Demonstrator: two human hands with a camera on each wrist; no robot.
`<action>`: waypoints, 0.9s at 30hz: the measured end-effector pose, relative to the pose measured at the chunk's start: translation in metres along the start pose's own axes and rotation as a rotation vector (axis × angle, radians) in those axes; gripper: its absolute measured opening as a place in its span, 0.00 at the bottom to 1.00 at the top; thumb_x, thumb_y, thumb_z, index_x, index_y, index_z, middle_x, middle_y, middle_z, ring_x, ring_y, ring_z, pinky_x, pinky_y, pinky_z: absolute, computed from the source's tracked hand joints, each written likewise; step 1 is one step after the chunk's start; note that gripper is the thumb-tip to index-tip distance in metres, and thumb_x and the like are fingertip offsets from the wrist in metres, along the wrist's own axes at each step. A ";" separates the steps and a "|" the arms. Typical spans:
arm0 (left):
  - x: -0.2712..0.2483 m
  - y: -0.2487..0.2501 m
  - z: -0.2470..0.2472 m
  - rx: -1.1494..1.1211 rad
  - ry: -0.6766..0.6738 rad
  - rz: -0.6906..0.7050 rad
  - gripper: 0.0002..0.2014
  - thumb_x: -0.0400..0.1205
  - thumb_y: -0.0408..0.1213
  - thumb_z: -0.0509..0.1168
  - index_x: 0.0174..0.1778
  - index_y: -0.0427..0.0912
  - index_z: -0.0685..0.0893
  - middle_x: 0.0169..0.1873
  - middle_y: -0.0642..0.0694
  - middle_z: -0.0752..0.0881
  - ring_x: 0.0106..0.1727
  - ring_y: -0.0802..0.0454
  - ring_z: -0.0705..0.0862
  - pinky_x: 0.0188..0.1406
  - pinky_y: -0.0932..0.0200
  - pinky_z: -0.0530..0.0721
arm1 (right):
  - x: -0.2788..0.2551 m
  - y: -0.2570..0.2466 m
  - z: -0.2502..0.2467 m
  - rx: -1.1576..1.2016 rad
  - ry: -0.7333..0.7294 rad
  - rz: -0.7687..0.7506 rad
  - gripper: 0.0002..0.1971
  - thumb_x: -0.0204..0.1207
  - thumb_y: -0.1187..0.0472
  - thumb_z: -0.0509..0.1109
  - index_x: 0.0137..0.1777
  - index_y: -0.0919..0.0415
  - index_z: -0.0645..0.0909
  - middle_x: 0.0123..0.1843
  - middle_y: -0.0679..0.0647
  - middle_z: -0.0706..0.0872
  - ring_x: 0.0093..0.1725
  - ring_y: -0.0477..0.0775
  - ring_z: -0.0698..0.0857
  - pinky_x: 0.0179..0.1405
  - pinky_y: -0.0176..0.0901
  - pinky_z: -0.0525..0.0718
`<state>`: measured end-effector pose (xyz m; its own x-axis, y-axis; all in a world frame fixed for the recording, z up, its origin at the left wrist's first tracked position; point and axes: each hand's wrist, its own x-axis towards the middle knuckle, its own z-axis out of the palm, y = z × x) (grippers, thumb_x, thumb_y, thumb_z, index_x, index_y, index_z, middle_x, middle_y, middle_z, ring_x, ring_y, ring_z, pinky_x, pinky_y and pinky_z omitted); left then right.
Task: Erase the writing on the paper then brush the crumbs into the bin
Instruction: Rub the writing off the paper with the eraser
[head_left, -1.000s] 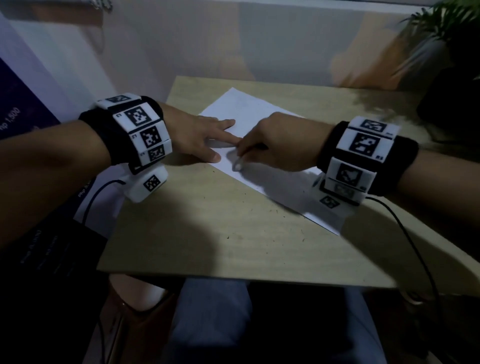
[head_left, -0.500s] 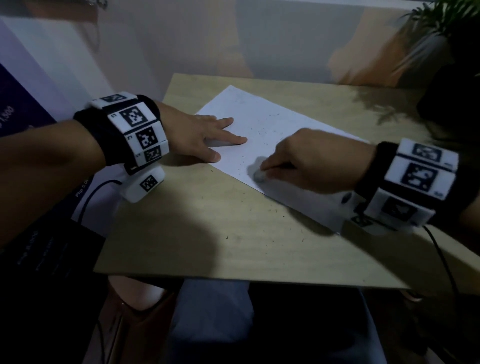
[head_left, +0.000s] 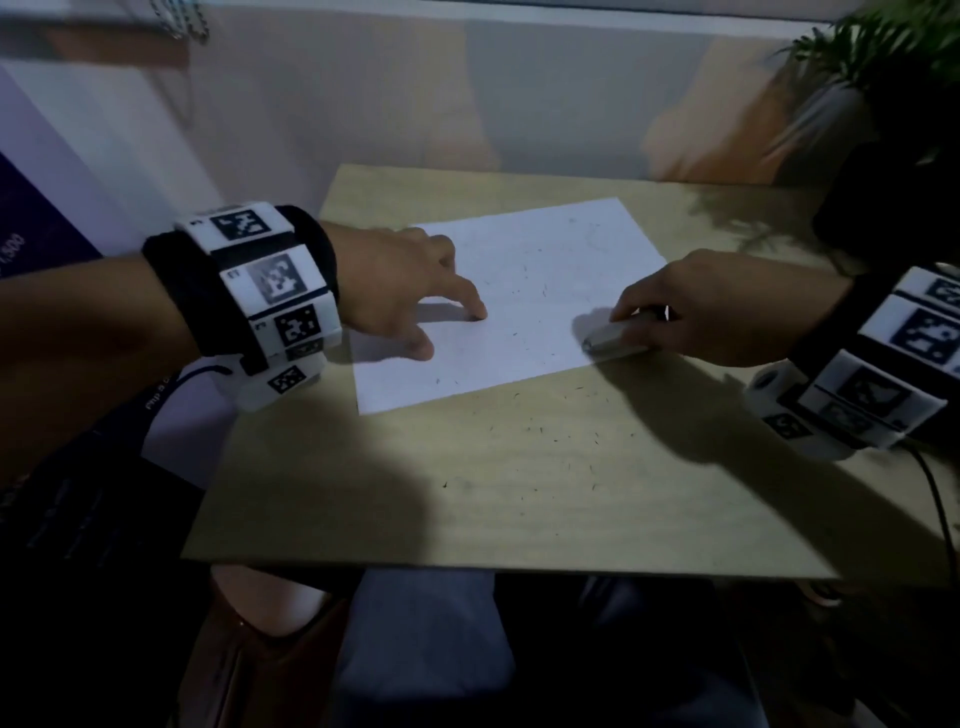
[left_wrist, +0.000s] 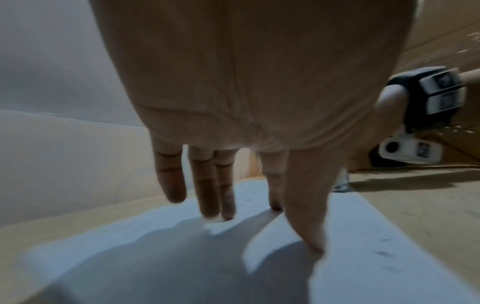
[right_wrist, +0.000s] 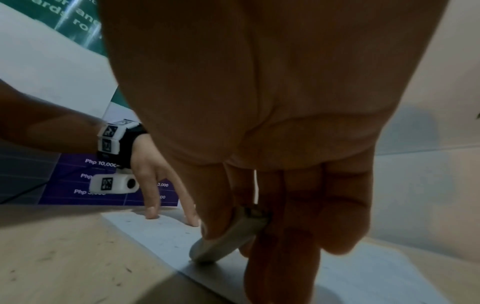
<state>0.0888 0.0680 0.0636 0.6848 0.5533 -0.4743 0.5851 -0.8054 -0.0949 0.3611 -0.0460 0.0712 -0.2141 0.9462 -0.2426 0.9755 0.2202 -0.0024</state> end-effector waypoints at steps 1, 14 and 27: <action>0.001 0.001 0.001 0.019 0.030 0.035 0.33 0.81 0.57 0.72 0.81 0.74 0.65 0.80 0.51 0.63 0.77 0.45 0.66 0.77 0.39 0.71 | -0.003 0.000 0.000 0.016 0.021 0.011 0.13 0.85 0.46 0.63 0.64 0.46 0.85 0.43 0.39 0.84 0.39 0.44 0.78 0.48 0.45 0.76; 0.020 0.031 0.010 -0.101 -0.155 0.153 0.52 0.75 0.76 0.61 0.87 0.70 0.35 0.86 0.56 0.26 0.88 0.50 0.29 0.88 0.42 0.38 | -0.024 -0.038 0.015 0.190 0.096 -0.036 0.14 0.83 0.45 0.66 0.51 0.51 0.89 0.35 0.44 0.86 0.36 0.47 0.79 0.43 0.46 0.78; 0.016 0.037 0.011 -0.129 -0.162 0.114 0.61 0.69 0.74 0.71 0.86 0.70 0.33 0.86 0.56 0.25 0.87 0.51 0.27 0.88 0.42 0.36 | -0.026 -0.076 0.028 0.157 0.041 -0.209 0.15 0.84 0.50 0.64 0.38 0.54 0.81 0.33 0.51 0.83 0.35 0.57 0.79 0.38 0.51 0.80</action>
<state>0.1166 0.0451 0.0428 0.6768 0.4108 -0.6109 0.5660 -0.8210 0.0750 0.2939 -0.0938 0.0507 -0.4103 0.8936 -0.1819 0.9053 0.3751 -0.1993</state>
